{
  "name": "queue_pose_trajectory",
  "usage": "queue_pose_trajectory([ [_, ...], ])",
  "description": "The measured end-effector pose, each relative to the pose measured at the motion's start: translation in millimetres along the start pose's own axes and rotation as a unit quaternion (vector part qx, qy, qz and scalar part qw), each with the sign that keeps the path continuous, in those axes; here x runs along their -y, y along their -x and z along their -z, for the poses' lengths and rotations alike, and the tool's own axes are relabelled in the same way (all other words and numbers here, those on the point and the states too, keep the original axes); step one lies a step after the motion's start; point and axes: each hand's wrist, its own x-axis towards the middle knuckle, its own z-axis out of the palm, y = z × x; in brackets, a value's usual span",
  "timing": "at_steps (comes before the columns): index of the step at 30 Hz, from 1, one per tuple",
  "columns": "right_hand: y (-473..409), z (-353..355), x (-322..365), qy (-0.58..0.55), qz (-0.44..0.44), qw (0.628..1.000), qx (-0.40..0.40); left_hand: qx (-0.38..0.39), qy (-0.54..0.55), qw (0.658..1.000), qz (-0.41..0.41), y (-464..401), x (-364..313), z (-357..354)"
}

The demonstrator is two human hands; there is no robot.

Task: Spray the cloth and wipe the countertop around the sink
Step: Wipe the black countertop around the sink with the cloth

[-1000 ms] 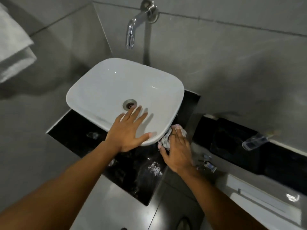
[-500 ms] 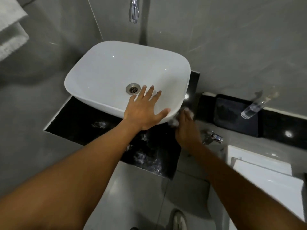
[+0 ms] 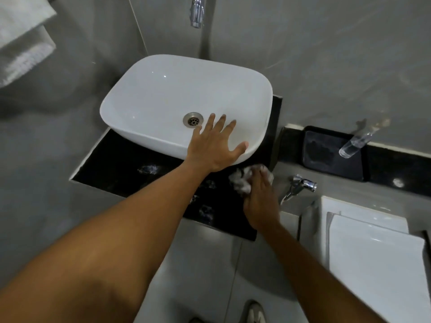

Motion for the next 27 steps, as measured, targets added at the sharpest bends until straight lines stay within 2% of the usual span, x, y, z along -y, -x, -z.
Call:
queue_pose_trajectory([
  [3,107,-7,17,-0.032,0.066,0.997,0.02,0.003,0.009,1.0,-0.004,2,0,0],
  [5,140,-3,18,-0.025,0.118,0.991,0.056,0.007,0.016,1.0,-0.001,3,0,0],
  [8,96,3,7,-0.038,0.114,0.989,0.082,0.029,0.019,0.999,0.008,2,-1,0],
  [13,-20,4,12,-0.037,-0.025,0.999,0.007,0.028,0.022,0.999,0.008,1,1,0],
  [16,2,-10,27,-0.031,-0.015,0.999,-0.012,0.015,0.029,0.999,0.006,1,1,1],
  [20,100,-19,41,-0.017,0.082,0.994,0.068,0.0,0.037,0.999,-0.012,3,1,2],
  [22,93,-16,38,-0.016,0.092,0.993,0.068,0.002,0.042,0.999,-0.017,4,0,3],
  [24,62,-9,44,-0.026,0.066,0.995,0.073,-0.037,0.053,0.997,-0.04,12,0,4],
  [27,19,1,50,-0.09,0.063,0.989,0.102,-0.19,0.102,0.973,-0.077,58,-1,-12],
])
